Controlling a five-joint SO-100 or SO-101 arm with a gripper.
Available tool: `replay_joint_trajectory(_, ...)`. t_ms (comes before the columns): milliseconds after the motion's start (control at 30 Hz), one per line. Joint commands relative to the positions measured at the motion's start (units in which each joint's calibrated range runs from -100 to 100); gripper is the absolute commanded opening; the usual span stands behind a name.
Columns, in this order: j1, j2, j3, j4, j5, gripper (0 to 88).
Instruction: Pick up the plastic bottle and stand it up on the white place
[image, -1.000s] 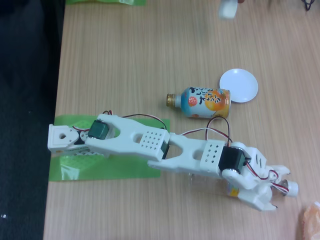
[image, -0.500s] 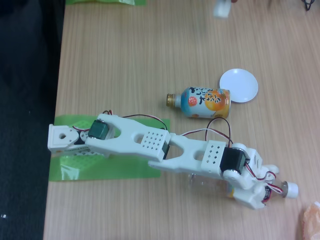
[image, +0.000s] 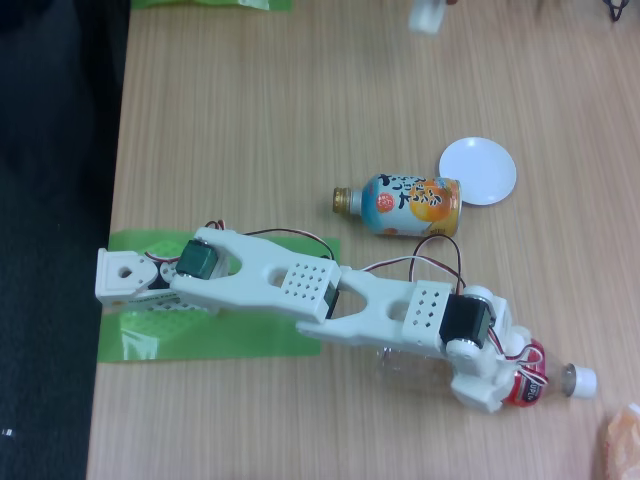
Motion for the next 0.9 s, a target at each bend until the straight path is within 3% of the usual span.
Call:
replay_joint_trajectory(0, -0.2, -1.6, -2.3, 1.6, 0.4, 36.5)
replay_joint_trajectory(400, -0.7, -3.1, -2.3, 1.3, 0.5, 36.5)
replay_joint_trajectory(567, -2.6, -3.5, -2.2, -7.9, -0.1, 36.6)
replay_joint_trajectory(867, -4.5, -3.5, -2.3, -12.8, -0.1, 36.6)
